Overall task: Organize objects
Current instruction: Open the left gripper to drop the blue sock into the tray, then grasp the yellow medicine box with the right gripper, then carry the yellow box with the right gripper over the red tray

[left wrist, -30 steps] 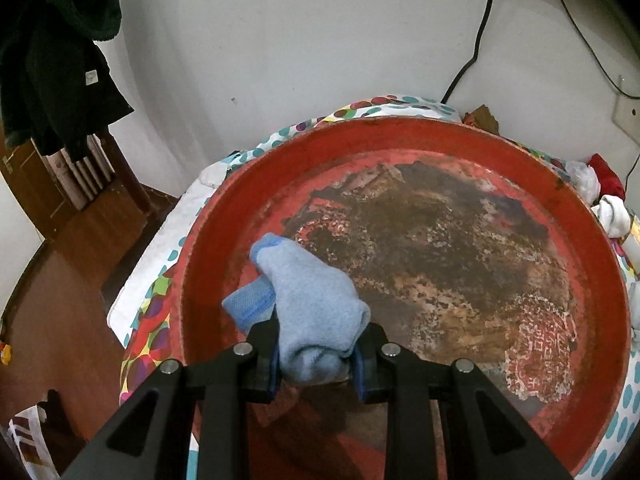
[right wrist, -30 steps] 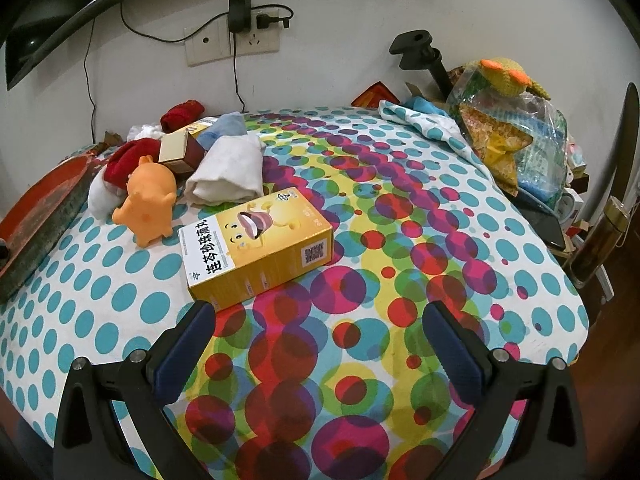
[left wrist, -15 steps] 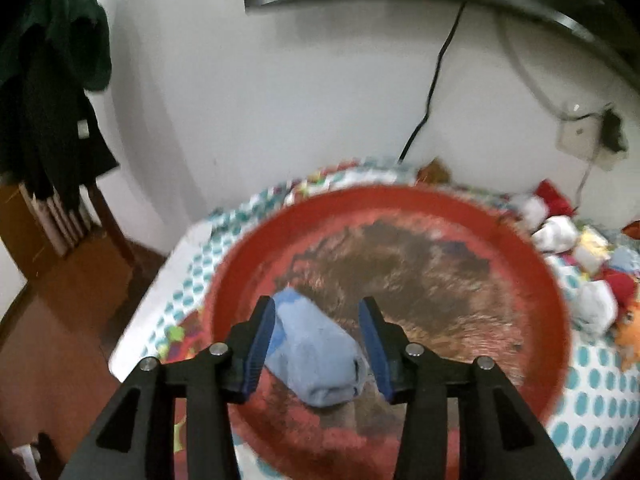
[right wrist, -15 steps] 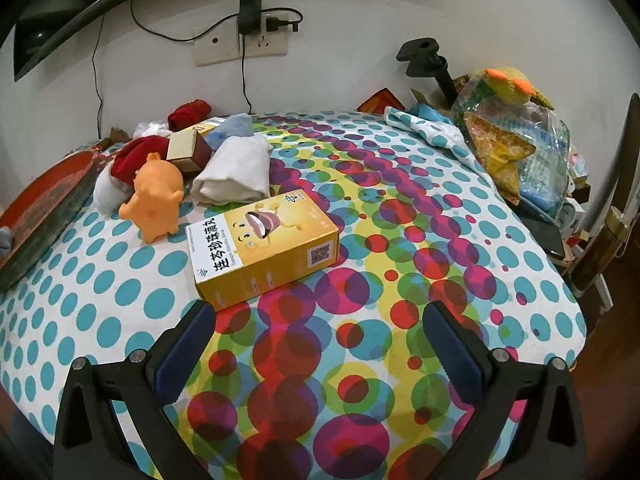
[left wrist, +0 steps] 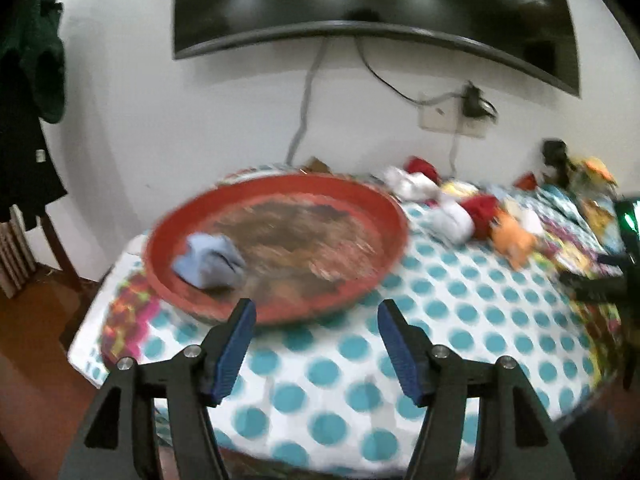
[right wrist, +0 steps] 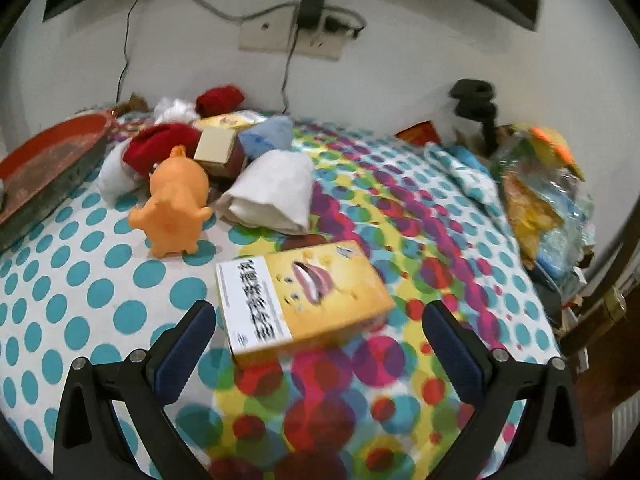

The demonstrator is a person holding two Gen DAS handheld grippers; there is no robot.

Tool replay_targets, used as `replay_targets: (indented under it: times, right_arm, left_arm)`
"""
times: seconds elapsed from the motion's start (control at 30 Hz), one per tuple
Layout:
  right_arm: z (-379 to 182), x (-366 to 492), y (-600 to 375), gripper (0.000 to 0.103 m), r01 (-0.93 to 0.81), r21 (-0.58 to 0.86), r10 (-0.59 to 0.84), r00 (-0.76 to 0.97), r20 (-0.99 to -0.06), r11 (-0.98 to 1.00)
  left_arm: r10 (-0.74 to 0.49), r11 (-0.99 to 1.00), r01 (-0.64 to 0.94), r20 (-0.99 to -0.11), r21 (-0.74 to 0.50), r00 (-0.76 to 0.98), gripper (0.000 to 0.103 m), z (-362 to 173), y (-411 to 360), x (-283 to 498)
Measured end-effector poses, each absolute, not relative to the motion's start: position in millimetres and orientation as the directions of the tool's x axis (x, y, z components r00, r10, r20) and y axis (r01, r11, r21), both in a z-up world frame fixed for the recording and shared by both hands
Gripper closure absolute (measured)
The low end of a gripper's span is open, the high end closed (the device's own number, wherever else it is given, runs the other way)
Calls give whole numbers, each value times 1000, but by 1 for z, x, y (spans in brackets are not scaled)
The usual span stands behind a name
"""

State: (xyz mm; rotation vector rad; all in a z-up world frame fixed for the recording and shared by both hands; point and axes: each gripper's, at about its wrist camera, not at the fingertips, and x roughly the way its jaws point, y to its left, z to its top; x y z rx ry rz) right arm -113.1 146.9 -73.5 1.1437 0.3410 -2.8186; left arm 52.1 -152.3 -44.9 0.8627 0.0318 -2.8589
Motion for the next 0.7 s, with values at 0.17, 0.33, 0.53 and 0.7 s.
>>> replay_targets:
  times: [0.17,0.33,0.53,0.7]
  right_arm:
    - [-76,-127,143,0,223,-123,-58,-663,-746,-967]
    - [-85,-136,147,10,282,-15,-158,-581,-798,-959]
    - [-84,-130,152,12,300,59,-230,-575,-785,-952]
    - [-67,-120,146,12,305,41,-230,-615,-755,-951]
  left_arm:
    - [-60,-997,78,-554,-10,-831,38,-51,-133,56]
    - [-20,-998,50,-549,-41,-835,38,-51,-124,57]
    - [-23,-996,69,-546,-64,-837,38,-48,-131,58]
    - [-35,-995,77,-547,-55,-837,38,-48,-131,60]
